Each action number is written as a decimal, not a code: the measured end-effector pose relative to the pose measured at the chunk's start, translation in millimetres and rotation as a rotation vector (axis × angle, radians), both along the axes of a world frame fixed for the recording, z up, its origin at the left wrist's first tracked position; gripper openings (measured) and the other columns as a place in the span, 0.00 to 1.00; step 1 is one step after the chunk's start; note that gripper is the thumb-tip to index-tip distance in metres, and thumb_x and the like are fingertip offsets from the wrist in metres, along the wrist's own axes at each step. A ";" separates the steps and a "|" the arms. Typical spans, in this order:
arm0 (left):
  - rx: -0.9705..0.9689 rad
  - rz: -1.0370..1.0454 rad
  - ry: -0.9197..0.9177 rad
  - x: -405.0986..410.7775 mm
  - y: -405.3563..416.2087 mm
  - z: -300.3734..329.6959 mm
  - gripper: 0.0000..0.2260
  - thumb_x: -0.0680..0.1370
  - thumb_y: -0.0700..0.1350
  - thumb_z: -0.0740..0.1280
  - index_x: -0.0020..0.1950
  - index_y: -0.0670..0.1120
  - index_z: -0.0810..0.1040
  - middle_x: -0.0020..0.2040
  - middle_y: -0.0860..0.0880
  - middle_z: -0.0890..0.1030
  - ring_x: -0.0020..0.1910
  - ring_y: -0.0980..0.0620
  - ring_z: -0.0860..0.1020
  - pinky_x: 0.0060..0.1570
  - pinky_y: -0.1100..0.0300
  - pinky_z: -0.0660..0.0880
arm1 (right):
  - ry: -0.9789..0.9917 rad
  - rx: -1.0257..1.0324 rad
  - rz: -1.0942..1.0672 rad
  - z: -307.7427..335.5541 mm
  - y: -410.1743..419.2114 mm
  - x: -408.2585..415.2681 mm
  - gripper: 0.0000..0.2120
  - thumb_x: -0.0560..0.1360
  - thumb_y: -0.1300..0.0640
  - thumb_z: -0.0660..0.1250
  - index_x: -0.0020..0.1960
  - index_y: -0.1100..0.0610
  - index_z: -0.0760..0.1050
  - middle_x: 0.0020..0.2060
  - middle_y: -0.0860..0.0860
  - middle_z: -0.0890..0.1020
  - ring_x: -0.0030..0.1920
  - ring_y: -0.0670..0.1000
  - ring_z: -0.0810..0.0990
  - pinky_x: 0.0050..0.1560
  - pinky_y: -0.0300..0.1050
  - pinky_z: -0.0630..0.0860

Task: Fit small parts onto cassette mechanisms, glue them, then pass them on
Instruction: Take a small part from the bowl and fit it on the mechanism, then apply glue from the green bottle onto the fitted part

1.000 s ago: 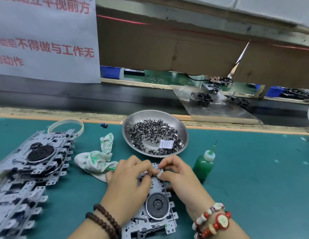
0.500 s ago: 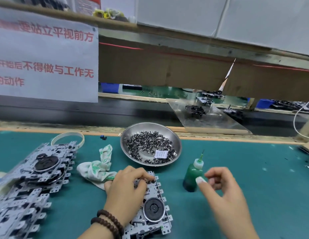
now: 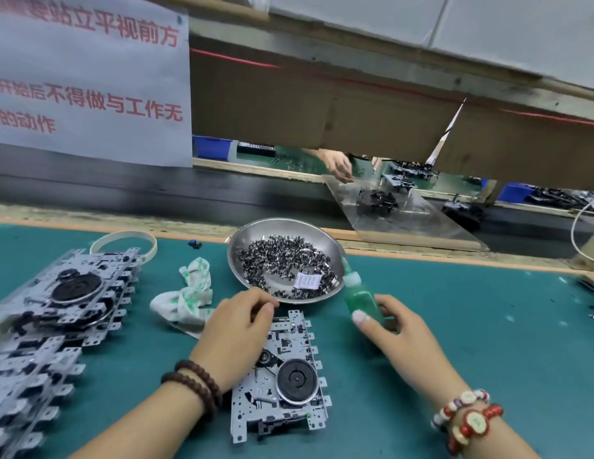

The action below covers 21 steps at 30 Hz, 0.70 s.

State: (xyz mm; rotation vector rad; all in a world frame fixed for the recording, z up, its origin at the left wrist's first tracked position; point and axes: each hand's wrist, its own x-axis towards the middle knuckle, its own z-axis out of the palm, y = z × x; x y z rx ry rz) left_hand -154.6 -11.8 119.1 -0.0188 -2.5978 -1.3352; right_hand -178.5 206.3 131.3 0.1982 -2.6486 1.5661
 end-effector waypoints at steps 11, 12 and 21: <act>-0.103 -0.177 -0.116 -10.4 -10.5 -5.0 0.07 0.74 0.51 0.66 0.36 0.55 0.78 0.29 0.62 0.77 0.28 0.64 0.71 0.32 0.72 0.67 | -0.242 -1.047 -0.014 8.7 -6.9 1.3 0.05 0.62 0.61 0.67 0.28 0.57 0.81 0.28 0.46 0.77 0.22 0.40 0.68 0.21 0.29 0.64; -0.100 -0.175 -0.121 -10.6 -8.8 -5.9 0.07 0.74 0.51 0.66 0.36 0.55 0.79 0.28 0.62 0.76 0.27 0.64 0.71 0.31 0.72 0.66 | -0.267 -1.090 0.004 7.9 -6.6 1.4 0.06 0.62 0.61 0.66 0.30 0.57 0.82 0.29 0.46 0.78 0.22 0.40 0.69 0.21 0.29 0.66; -0.110 -0.113 -0.133 -4.3 3.9 -3.2 0.10 0.73 0.55 0.64 0.35 0.53 0.76 0.23 0.65 0.72 0.23 0.64 0.69 0.28 0.64 0.61 | -0.147 -0.808 0.036 10.9 -8.5 11.7 0.09 0.62 0.56 0.73 0.41 0.53 0.79 0.43 0.59 0.81 0.22 0.43 0.71 0.24 0.33 0.71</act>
